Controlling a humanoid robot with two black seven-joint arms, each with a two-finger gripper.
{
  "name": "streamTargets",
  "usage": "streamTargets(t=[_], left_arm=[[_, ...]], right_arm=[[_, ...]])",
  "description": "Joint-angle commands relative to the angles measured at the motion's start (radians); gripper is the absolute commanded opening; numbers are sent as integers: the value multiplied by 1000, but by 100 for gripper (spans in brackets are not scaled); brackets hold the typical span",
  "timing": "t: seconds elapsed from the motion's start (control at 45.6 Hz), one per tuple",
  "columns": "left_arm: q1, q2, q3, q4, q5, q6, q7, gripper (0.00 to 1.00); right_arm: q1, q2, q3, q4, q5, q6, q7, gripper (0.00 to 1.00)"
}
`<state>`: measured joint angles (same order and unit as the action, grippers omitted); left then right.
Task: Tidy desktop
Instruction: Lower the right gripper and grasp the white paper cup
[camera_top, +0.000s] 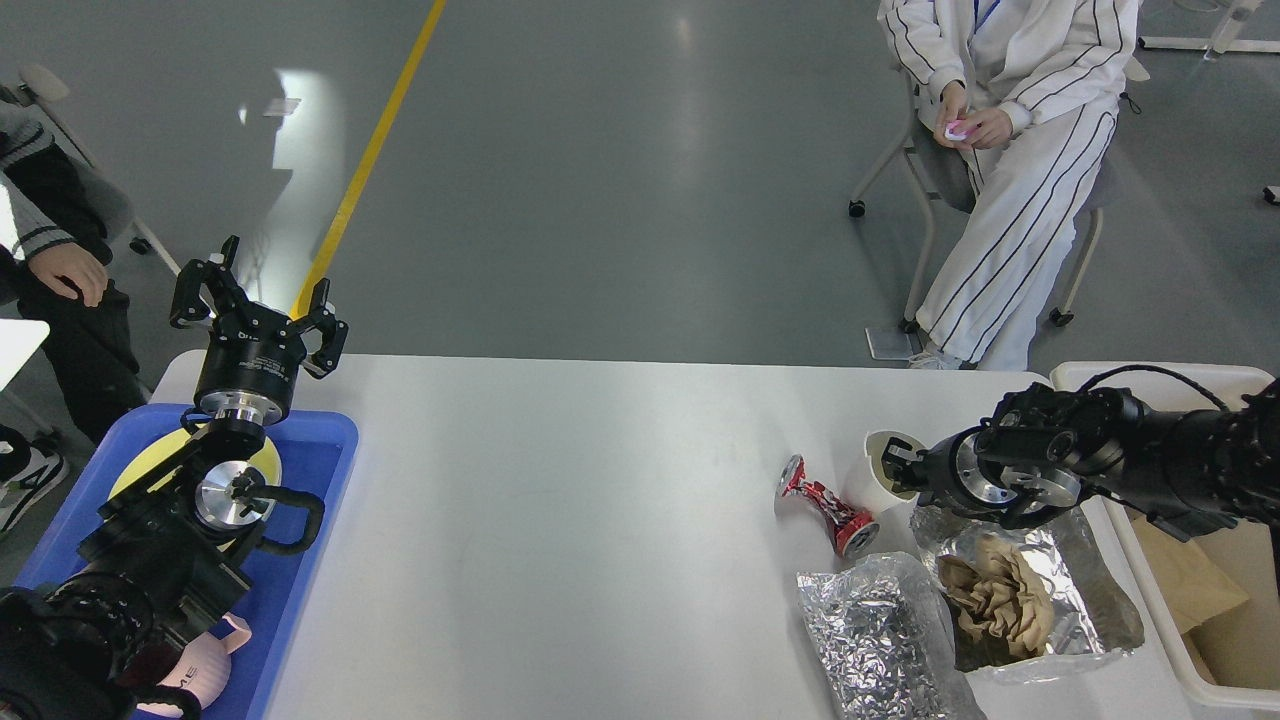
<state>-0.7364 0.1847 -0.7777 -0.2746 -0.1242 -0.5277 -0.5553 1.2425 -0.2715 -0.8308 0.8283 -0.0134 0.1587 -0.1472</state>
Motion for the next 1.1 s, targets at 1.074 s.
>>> streamTargets(t=[1.074], left_arm=[[0, -1, 0, 0, 0, 0, 0, 97]], right_arm=[[333, -258, -54, 325, 3, 21, -11, 0]])
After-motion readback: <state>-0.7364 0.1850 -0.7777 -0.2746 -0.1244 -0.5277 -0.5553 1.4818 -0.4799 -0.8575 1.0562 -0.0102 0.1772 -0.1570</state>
